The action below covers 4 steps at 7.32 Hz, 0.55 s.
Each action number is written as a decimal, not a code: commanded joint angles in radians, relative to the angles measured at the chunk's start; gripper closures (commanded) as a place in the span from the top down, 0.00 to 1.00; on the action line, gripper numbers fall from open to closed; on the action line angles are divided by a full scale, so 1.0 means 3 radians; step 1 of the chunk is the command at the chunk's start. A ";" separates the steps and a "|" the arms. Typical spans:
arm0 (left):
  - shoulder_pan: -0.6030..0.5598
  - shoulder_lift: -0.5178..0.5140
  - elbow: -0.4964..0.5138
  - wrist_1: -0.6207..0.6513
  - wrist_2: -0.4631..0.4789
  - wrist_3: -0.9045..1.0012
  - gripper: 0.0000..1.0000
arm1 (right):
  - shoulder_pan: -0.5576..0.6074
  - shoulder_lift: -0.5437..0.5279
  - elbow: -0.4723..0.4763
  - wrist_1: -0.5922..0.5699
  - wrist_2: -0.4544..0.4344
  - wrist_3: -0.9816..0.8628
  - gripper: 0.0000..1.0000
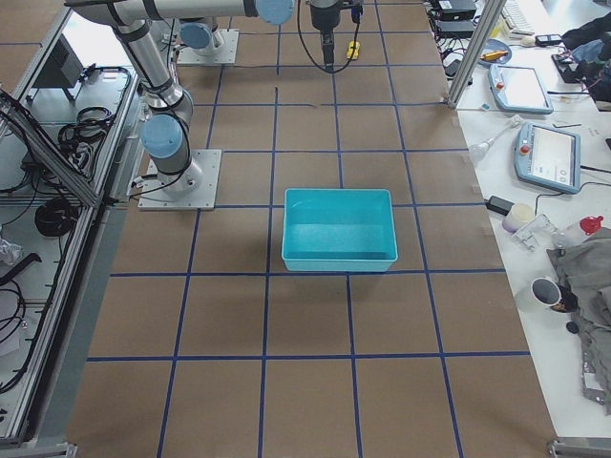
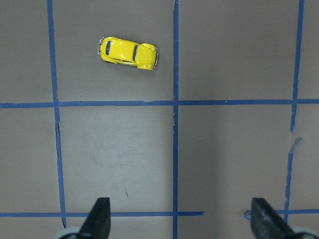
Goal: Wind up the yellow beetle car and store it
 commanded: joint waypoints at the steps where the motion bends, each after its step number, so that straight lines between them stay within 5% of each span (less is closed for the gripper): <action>1: 0.0000 -0.0003 0.0000 0.0000 -0.0009 0.0033 1.00 | 0.0000 -0.0002 0.0000 0.0000 -0.0011 -0.0004 1.00; 4: 0.0000 -0.0008 0.0000 0.0020 -0.0014 0.0033 1.00 | 0.0000 -0.0002 0.0000 0.0000 -0.0016 -0.0019 1.00</action>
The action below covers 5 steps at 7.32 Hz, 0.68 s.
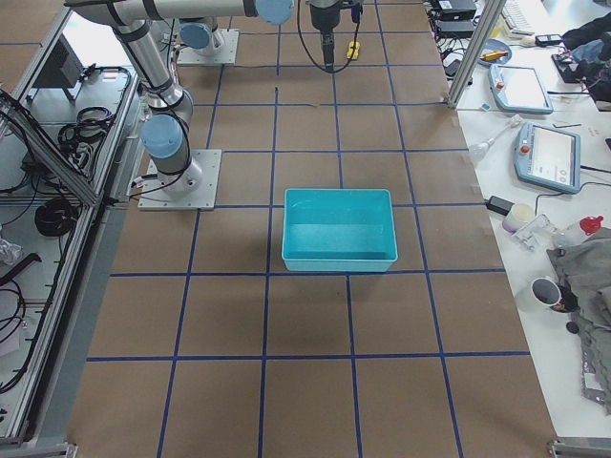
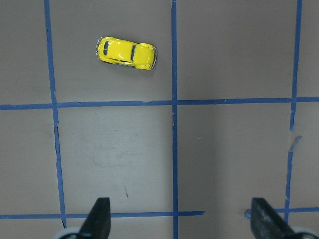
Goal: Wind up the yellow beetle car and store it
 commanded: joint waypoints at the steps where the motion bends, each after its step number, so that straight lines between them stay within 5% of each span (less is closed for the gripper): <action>1: 0.0000 -0.0001 -0.0005 0.0009 -0.0012 -0.0001 1.00 | 0.0000 0.0000 0.0000 0.0005 -0.0016 -0.0019 1.00; 5: 0.0010 -0.0006 0.0000 0.0009 -0.0012 0.0004 1.00 | 0.0000 -0.0015 -0.0010 0.0015 -0.0108 -0.0167 1.00</action>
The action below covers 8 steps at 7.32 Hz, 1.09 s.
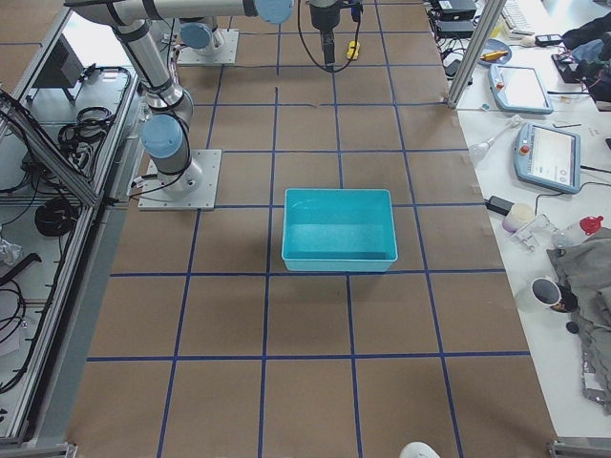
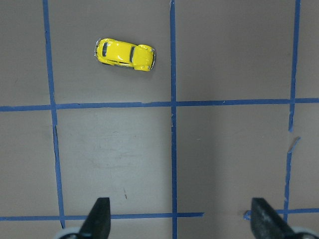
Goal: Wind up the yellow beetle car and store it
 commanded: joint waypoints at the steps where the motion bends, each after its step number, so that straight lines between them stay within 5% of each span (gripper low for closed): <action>1: -0.0002 0.0003 0.0002 0.0000 0.0000 0.0004 1.00 | 0.0000 -0.0013 0.0004 0.0004 -0.0043 -0.0031 1.00; 8: -0.0002 0.0008 -0.0003 0.0005 0.0005 0.0076 1.00 | 0.0000 -0.0008 0.0014 0.0004 -0.0007 0.0010 1.00</action>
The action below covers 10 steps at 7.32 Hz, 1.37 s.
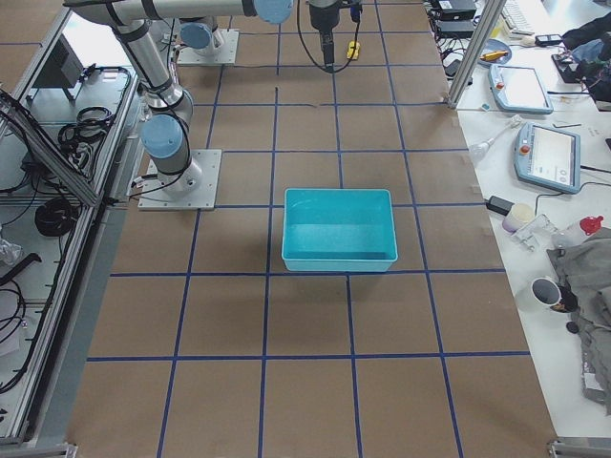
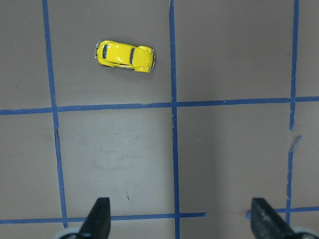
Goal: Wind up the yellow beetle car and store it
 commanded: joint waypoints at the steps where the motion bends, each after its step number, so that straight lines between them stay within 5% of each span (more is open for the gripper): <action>1: 0.0003 0.0000 0.0004 0.0005 -0.0010 -0.0011 1.00 | 0.0000 -0.0004 0.0005 0.0000 0.0000 0.0000 1.00; 7: 0.0008 -0.0015 -0.0001 0.0005 -0.0010 0.0055 1.00 | 0.0000 -0.0004 0.0010 0.0000 0.0005 0.0000 1.00; 10: 0.0028 -0.0224 -0.0087 0.0291 -0.0092 0.1427 1.00 | 0.0000 0.0001 0.0010 0.0000 0.0010 0.0000 1.00</action>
